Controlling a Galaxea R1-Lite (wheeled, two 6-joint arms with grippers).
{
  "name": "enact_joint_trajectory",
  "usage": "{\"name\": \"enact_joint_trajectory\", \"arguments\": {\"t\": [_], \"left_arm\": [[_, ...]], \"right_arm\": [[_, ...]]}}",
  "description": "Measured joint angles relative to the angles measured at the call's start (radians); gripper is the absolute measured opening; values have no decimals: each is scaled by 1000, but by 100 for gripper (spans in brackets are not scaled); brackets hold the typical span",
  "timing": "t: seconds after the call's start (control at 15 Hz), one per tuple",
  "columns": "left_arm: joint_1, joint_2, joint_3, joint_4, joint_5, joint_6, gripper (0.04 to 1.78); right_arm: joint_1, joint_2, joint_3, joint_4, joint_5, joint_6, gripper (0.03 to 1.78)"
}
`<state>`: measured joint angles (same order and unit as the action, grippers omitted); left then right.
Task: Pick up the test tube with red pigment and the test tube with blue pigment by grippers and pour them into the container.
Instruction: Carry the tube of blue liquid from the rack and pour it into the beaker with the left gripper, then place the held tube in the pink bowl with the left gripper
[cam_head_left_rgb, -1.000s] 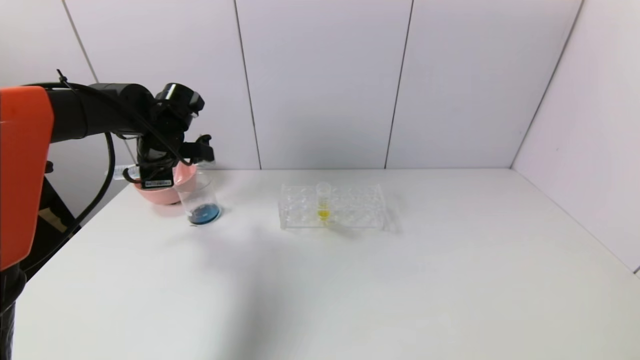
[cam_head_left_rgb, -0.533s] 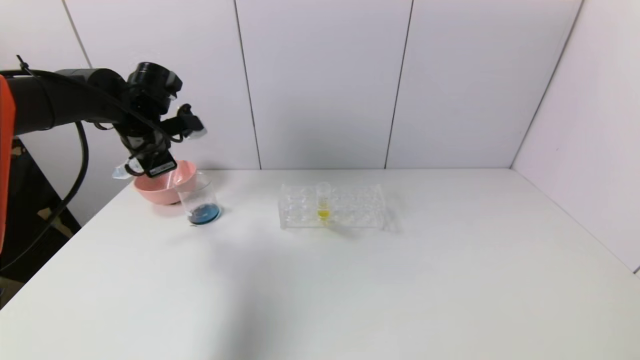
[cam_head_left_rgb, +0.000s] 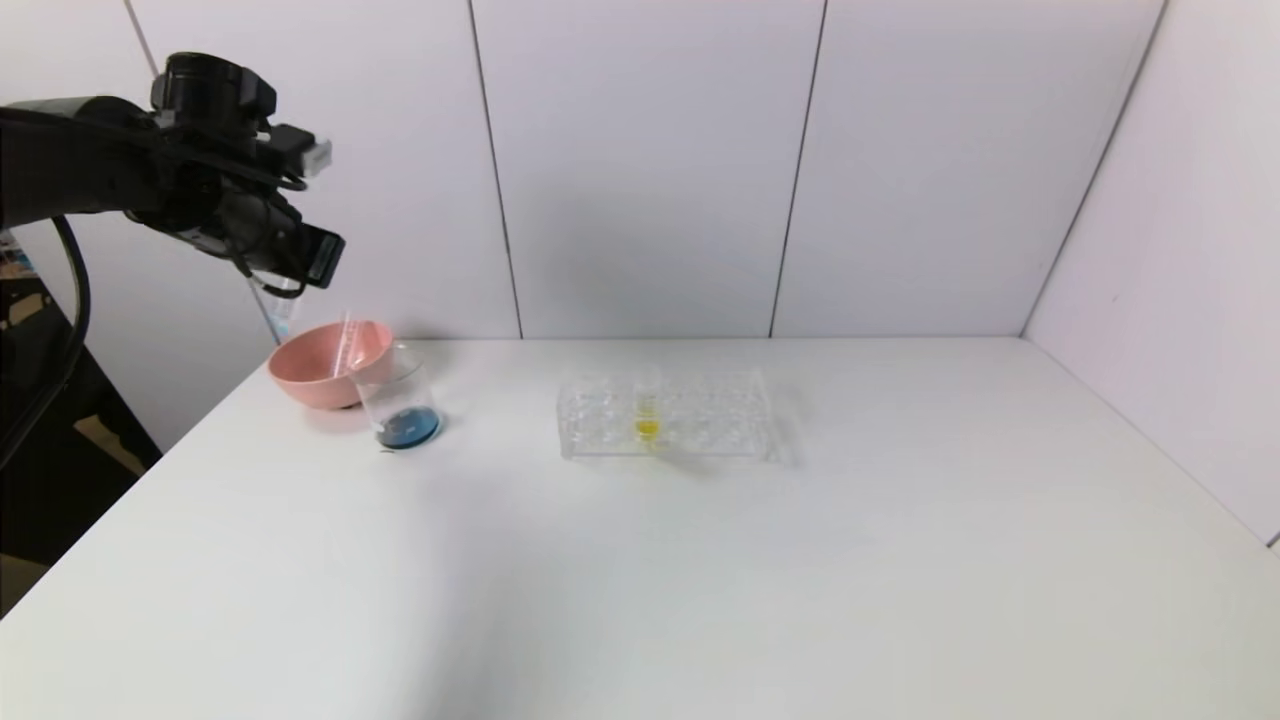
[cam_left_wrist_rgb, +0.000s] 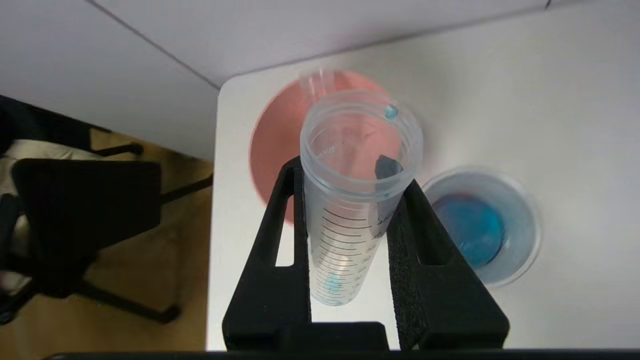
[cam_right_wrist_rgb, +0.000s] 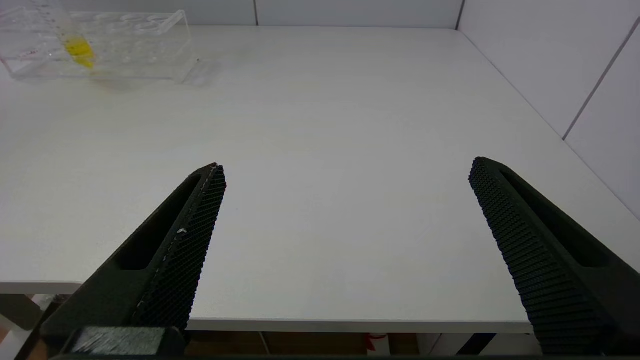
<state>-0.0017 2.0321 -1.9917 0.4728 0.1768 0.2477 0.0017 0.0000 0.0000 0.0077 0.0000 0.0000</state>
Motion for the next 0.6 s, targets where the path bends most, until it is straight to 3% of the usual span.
{"name": "enact_joint_trajectory", "arguments": {"t": [0.2, 0.6], "left_arm": [[5, 0, 22, -207, -43, -121, 46], [16, 5, 148, -550, -38, -131, 46]], "right_arm": [[0, 0, 0, 0, 0, 0, 177], [-1, 0, 0, 0, 0, 0, 177]]}}
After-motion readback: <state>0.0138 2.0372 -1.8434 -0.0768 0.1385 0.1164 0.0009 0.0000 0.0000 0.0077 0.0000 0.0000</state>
